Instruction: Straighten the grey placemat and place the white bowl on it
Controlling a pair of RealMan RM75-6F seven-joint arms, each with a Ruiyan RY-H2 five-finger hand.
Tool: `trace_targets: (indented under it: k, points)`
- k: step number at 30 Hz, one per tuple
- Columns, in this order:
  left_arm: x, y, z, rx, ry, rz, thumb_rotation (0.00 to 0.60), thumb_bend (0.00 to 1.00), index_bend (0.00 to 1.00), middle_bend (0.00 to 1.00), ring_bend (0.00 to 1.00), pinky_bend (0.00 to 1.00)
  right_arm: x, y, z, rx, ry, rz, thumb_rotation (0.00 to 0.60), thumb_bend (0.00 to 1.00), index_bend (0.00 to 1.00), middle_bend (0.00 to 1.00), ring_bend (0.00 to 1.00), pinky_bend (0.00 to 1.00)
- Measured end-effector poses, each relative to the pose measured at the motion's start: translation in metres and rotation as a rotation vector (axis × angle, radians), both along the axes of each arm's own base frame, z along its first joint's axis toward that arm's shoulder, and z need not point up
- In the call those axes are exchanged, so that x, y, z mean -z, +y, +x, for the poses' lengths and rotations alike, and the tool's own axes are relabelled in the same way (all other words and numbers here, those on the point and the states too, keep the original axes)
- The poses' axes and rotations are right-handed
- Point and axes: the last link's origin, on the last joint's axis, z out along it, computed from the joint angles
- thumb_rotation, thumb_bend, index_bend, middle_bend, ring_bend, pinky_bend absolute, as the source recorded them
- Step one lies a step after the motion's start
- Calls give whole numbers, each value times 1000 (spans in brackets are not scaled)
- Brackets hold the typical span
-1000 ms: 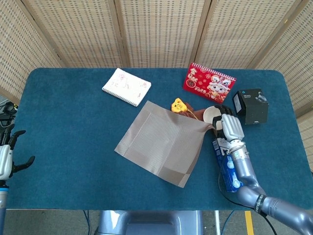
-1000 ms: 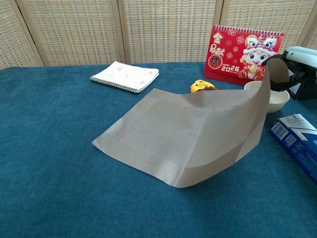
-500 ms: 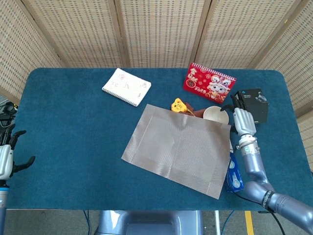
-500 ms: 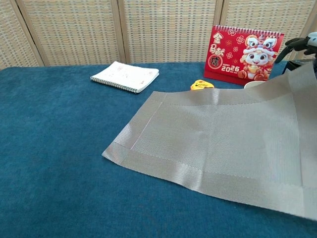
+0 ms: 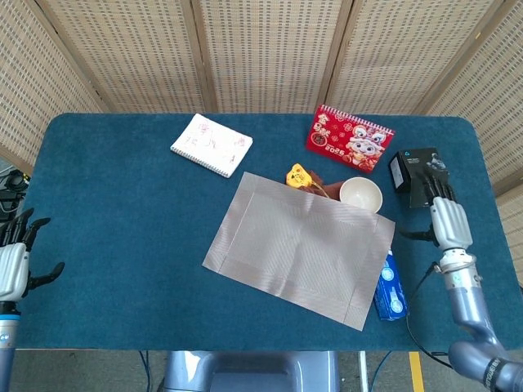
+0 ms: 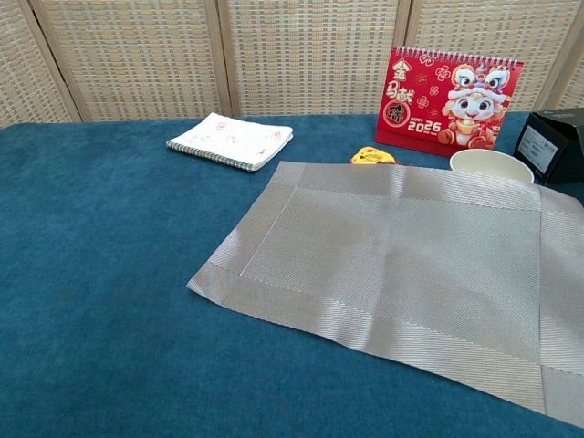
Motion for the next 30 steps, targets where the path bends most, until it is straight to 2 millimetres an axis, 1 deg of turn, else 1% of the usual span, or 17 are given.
trace_targets:
  k: [5, 8, 14, 19, 20, 23, 24, 26, 30]
  points:
    - [2, 1, 1, 20, 6, 2, 600, 236, 149, 0, 0, 0, -4, 35, -19, 1, 1, -6, 600, 219, 79, 0, 0, 0]
    - [5, 2, 1, 32, 20, -7, 600, 236, 149, 0, 0, 0, -4, 52, -27, 0, -8, -6, 600, 215, 76, 0, 0, 0]
    - [12, 10, -3, 58, 41, -40, 600, 232, 146, 0, 0, 0, -9, 76, -36, -26, 27, -40, 600, 211, 63, 0, 0, 0]
    - [17, 25, 1, 119, 92, -85, 600, 232, 151, 0, 0, 0, -13, 89, -39, -47, 42, -72, 600, 206, 65, 0, 0, 0]
    - [18, 29, 4, 136, 99, -89, 600, 220, 152, 0, 0, 0, -14, 90, -39, -52, 34, -73, 600, 206, 65, 0, 0, 0]
    - [23, 44, 14, 196, 118, -106, 600, 139, 148, 0, 0, 0, -17, 92, -38, -64, 7, -85, 600, 206, 67, 0, 0, 0]
    - [26, 51, 19, 219, 123, -117, 600, 122, 147, 0, 0, 0, -18, 92, -37, -67, 1, -89, 600, 207, 67, 0, 0, 0]
    - [34, 61, 27, 251, 131, -137, 600, 119, 155, 0, 0, 0, -20, 93, -38, -67, -9, -88, 600, 206, 67, 0, 0, 0]
    - [58, 81, 46, 316, 145, -201, 600, 120, 198, 0, 0, 0, -24, 92, -41, -60, -29, -90, 600, 206, 69, 0, 0, 0]
